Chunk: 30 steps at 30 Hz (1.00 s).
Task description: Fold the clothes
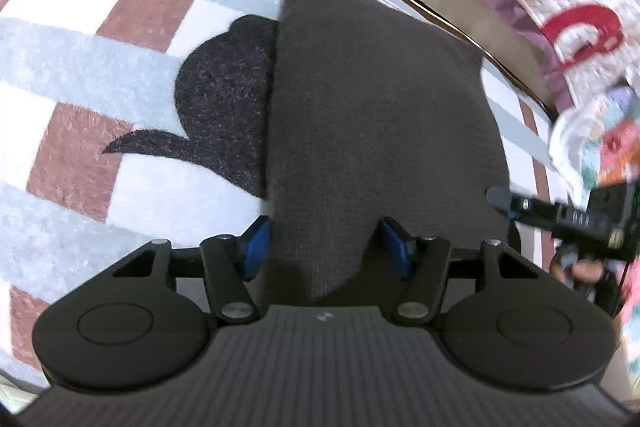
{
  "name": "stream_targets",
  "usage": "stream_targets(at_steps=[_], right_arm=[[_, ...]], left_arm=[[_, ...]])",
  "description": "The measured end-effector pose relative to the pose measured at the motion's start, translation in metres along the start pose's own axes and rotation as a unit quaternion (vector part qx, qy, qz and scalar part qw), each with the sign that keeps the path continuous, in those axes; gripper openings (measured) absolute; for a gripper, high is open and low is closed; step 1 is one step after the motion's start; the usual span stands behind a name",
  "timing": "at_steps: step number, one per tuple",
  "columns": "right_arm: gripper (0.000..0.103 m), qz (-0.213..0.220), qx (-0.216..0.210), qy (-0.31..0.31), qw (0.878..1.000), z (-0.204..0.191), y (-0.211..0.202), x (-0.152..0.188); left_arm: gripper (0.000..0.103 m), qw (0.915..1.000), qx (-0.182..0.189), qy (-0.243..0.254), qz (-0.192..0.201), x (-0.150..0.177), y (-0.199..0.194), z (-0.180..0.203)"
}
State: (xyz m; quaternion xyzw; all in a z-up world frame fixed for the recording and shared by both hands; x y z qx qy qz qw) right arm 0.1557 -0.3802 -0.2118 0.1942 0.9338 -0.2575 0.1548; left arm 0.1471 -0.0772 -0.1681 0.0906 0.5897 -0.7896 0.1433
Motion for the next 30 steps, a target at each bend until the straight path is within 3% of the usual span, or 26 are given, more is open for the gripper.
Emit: stream_targets(at_steps=[4, 5, 6, 8, 9, 11, 14, 16, 19, 21, 24, 26, 28, 30], right_arm=[[0.066, 0.015, -0.042, 0.039, 0.998, 0.009, 0.007, 0.002], [0.051, 0.018, -0.038, 0.014, 0.999, 0.001, 0.005, 0.001], [0.044, 0.021, -0.035, -0.013, 0.999, -0.006, 0.002, 0.0], [0.04, 0.047, -0.039, -0.076, 0.995, -0.036, -0.009, -0.004], [0.04, 0.062, -0.042, -0.107, 0.991, -0.051, -0.015, -0.006], [0.039, 0.073, -0.008, -0.206, 0.976, -0.081, -0.019, -0.006], [0.039, 0.064, 0.039, -0.23, 0.97, -0.079, -0.014, -0.008], [0.04, 0.057, 0.058, -0.188, 0.979, -0.053, -0.014, -0.012], [0.04, 0.053, 0.039, -0.132, 0.989, -0.03, -0.016, -0.016], [0.041, 0.051, 0.034, -0.131, 0.99, -0.03, -0.014, -0.015], [0.043, 0.045, 0.027, -0.131, 0.99, -0.03, -0.012, -0.014], [0.043, 0.044, -0.012, -0.088, 0.995, -0.023, -0.011, -0.017], [0.044, 0.04, -0.07, -0.035, 0.996, -0.012, -0.016, -0.02], [0.044, 0.041, -0.098, -0.007, 0.994, -0.006, -0.018, -0.021]], left_arm=[[0.07, 0.9997, 0.002, -0.025, -0.005, -0.003, 0.014, -0.001], [0.065, 0.9994, 0.0, -0.034, -0.012, -0.002, 0.014, 0.002], [0.055, 0.999, -0.001, -0.041, -0.018, -0.002, 0.014, 0.005], [0.04, 0.9989, -0.04, 0.022, 0.008, -0.004, -0.003, 0.025], [0.035, 0.995, -0.071, 0.066, 0.025, -0.007, -0.011, 0.039], [0.032, 0.9841, -0.113, 0.129, 0.046, -0.01, -0.02, 0.065], [0.031, 0.9632, -0.162, 0.205, 0.063, -0.007, -0.013, 0.094], [0.032, 0.9578, -0.171, 0.22, 0.069, -0.005, -0.006, 0.1], [0.04, 0.9813, -0.124, 0.139, 0.05, -0.018, -0.006, 0.086], [0.046, 0.9931, -0.085, 0.075, 0.03, -0.025, -0.005, 0.069], [0.051, 0.9971, -0.061, 0.039, 0.021, -0.025, 0.001, 0.058], [0.051, 0.9979, -0.052, 0.025, 0.029, -0.021, 0.003, 0.055], [0.037, 0.9979, -0.045, 0.017, 0.043, -0.016, 0.003, 0.053], [0.029, 0.993, -0.073, 0.06, 0.072, -0.016, -0.007, 0.062]])
Point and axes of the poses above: each gripper's, at about its wrist camera, not at the fingertips, and y roughly the way its jaws point, z to its right, x to its underside, the point moved 7 cm from there along y, roughly the way its jaws point, and after that the axes turned 12 degrees about -x, right-handed, at the moved point
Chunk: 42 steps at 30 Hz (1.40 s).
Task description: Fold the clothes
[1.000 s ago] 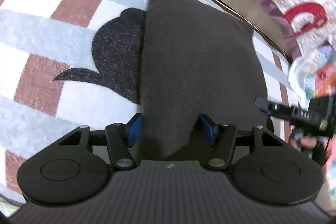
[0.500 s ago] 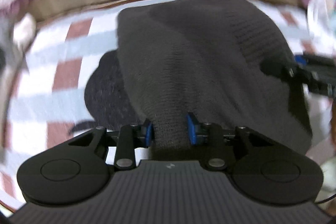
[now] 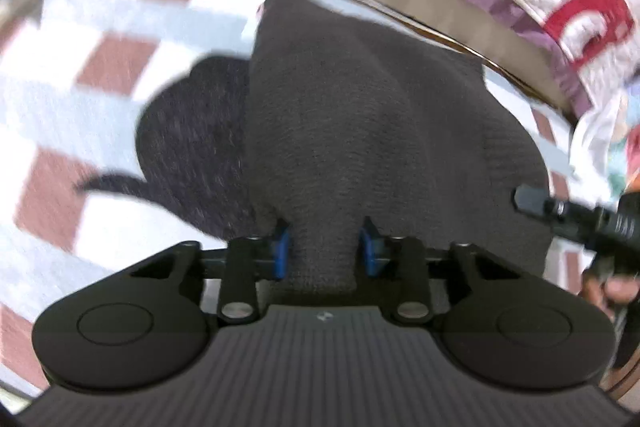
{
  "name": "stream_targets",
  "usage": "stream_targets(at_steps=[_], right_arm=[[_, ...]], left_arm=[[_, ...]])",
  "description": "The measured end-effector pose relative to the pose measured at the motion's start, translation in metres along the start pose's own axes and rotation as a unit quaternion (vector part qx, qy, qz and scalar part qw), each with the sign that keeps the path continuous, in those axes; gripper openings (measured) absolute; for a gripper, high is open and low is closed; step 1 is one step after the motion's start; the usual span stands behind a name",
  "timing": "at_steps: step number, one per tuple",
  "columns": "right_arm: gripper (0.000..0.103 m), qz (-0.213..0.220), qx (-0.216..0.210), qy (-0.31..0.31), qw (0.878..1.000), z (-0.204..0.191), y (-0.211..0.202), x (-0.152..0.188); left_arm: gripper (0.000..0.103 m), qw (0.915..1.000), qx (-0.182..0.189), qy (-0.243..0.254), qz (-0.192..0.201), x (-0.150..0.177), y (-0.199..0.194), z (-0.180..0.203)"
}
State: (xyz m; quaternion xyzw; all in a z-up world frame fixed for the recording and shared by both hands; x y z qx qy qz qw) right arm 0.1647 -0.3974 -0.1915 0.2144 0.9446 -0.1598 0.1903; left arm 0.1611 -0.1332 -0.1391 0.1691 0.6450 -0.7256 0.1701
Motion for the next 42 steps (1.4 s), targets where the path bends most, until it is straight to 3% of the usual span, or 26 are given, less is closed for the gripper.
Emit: stream_targets(at_steps=[2, 4, 6, 10, 14, 16, 17, 19, 21, 24, 25, 26, 28, 31, 33, 35, 37, 39, 42], right_arm=[[0.044, -0.008, 0.028, -0.026, 0.999, -0.001, 0.003, 0.003], [0.046, -0.02, 0.064, -0.07, 0.995, -0.007, 0.009, 0.005], [0.054, -0.024, 0.076, -0.083, 0.993, -0.009, 0.014, 0.007], [0.06, -0.021, 0.049, -0.012, 0.998, 0.009, 0.012, 0.008], [0.066, -0.031, 0.041, 0.017, 0.999, 0.019, 0.019, 0.015], [0.059, -0.02, 0.033, 0.002, 0.999, 0.014, 0.023, 0.015], [0.05, -0.015, 0.028, -0.016, 0.999, 0.009, 0.025, 0.014], [0.044, -0.004, 0.024, -0.06, 0.998, -0.006, 0.025, 0.013], [0.041, -0.003, 0.041, -0.109, 0.993, -0.023, 0.024, 0.013], [0.041, -0.02, 0.104, -0.18, 0.978, -0.037, 0.028, 0.015], [0.04, -0.03, 0.134, -0.205, 0.969, -0.037, 0.03, 0.018], [0.04, -0.033, 0.143, -0.2, 0.969, -0.032, 0.03, 0.019], [0.041, -0.024, 0.126, -0.157, 0.979, -0.022, 0.023, 0.015], [0.041, -0.021, 0.101, -0.12, 0.987, -0.013, 0.017, 0.009], [0.042, -0.024, 0.098, -0.118, 0.988, -0.012, 0.019, 0.008], [0.045, -0.03, 0.093, -0.107, 0.989, -0.01, 0.02, 0.009], [0.049, -0.025, 0.078, -0.081, 0.993, -0.005, 0.016, 0.01], [0.055, -0.023, 0.065, -0.063, 0.996, 0.001, 0.017, 0.012], [0.054, -0.025, 0.034, -0.067, 0.997, 0.01, 0.028, 0.018]], left_arm=[[0.028, 0.997, -0.039, 0.063, 0.023, 0.0, -0.004, 0.015], [0.028, 0.9879, -0.075, 0.129, 0.043, 0.002, -0.007, 0.034], [0.028, 0.9886, -0.077, 0.124, 0.04, 0.001, -0.005, 0.034], [0.032, 0.9957, -0.048, 0.076, 0.023, -0.005, 0.0, 0.02], [0.039, 0.9977, -0.032, 0.055, 0.024, -0.004, 0.005, 0.017], [0.041, 0.9988, -0.019, 0.037, 0.025, -0.004, 0.007, 0.011], [0.041, 0.9993, -0.012, 0.028, 0.024, -0.004, 0.008, 0.008], [0.034, 0.9998, -0.003, 0.01, 0.016, -0.006, 0.007, 0.002], [0.028, 0.9995, -0.022, 0.005, 0.024, -0.01, 0.0, 0.004], [0.027, 0.9884, -0.081, 0.112, 0.063, -0.011, -0.01, 0.038], [0.027, 0.9865, -0.087, 0.124, 0.063, -0.01, -0.01, 0.044], [0.027, 0.9846, -0.092, 0.135, 0.062, -0.009, -0.009, 0.051], [0.032, 0.9918, -0.077, 0.092, 0.042, -0.014, -0.004, 0.043], [0.05, 0.9991, -0.042, 0.008, -0.002, -0.02, 0.004, 0.023], [0.065, 0.9972, -0.02, -0.057, -0.044, -0.017, 0.012, 0.006], [0.068, 0.9904, 0.004, -0.115, -0.076, -0.013, 0.019, -0.006], [0.068, 0.9891, 0.016, -0.128, -0.072, -0.007, 0.019, -0.007], [0.046, 0.9958, 0.011, -0.081, -0.04, -0.007, 0.015, 0.0], [0.031, 0.9998, -0.018, -0.002, 0.009, -0.012, 0.003, 0.013]])
Point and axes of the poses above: each gripper's, at about its wrist camera, not at the fingertips, and y roughly the way its jaws point, z to its right, x to its underside, the point moved 7 cm from there along y, roughly the way its jaws point, and after that the axes turned 12 degrees about -x, right-handed, at the moved point
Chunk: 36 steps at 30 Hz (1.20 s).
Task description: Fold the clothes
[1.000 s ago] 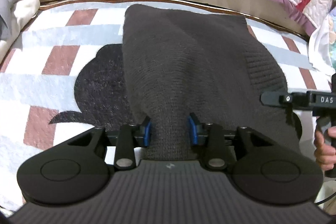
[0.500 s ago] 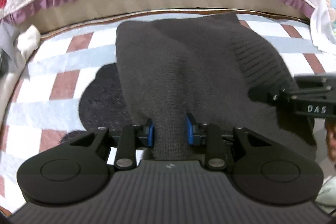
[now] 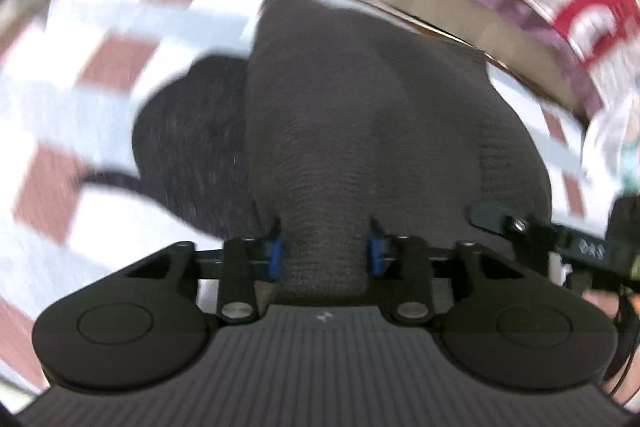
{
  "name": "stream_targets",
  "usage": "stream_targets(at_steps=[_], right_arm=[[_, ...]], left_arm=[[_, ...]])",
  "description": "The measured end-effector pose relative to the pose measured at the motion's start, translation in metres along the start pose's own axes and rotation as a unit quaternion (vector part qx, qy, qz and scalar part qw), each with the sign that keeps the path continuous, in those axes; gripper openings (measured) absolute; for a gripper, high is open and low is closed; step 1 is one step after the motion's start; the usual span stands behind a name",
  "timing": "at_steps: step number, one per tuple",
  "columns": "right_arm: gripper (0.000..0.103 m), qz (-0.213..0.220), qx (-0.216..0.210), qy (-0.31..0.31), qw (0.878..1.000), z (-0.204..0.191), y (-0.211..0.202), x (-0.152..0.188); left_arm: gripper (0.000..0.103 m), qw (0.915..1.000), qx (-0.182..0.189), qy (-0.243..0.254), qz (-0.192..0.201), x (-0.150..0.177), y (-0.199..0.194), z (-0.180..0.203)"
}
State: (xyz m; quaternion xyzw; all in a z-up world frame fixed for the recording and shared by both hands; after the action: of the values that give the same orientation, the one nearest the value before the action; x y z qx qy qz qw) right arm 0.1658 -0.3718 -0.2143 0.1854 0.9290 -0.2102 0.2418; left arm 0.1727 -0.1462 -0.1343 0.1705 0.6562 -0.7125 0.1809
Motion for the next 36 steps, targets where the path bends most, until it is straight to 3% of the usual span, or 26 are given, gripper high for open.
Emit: stream_targets(at_steps=[3, 6, 9, 16, 29, 36], right_arm=[[0.044, 0.01, 0.021, -0.048, 0.999, -0.014, -0.001, -0.002], [0.042, 0.018, 0.05, -0.137, 0.989, -0.057, -0.005, -0.008], [0.041, 0.01, 0.091, -0.204, 0.975, -0.094, 0.001, -0.013], [0.041, 0.013, 0.103, -0.27, 0.957, -0.187, 0.022, -0.038], [0.041, 0.013, 0.073, -0.35, 0.934, -0.289, 0.142, -0.049], [0.041, 0.039, 0.016, -0.389, 0.92, -0.36, 0.229, -0.054]], left_arm=[[0.028, 0.9964, -0.023, 0.071, 0.04, -0.002, -0.015, 0.016], [0.028, 0.9915, -0.032, 0.116, 0.051, -0.004, -0.021, 0.019], [0.027, 0.9914, -0.012, 0.114, 0.062, -0.011, -0.029, 0.009], [0.027, 0.9887, 0.018, 0.095, 0.114, -0.027, -0.078, -0.038], [0.027, 0.984, -0.021, 0.038, 0.173, -0.045, -0.133, -0.183], [0.027, 0.9725, -0.102, 0.036, 0.206, -0.086, -0.177, -0.286]])
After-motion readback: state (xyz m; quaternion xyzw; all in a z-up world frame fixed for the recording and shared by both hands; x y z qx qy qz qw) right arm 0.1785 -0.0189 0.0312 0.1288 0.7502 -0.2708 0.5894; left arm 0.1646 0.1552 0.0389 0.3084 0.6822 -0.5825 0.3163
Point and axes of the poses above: each gripper's, at about its wrist camera, not at the fingertips, and y roughly the way its jaws point, z to its right, x to its underside, the point moved 7 cm from there along y, roughly the way its jaws point, and after that the axes turned 12 degrees about -x, right-handed, at the moved point
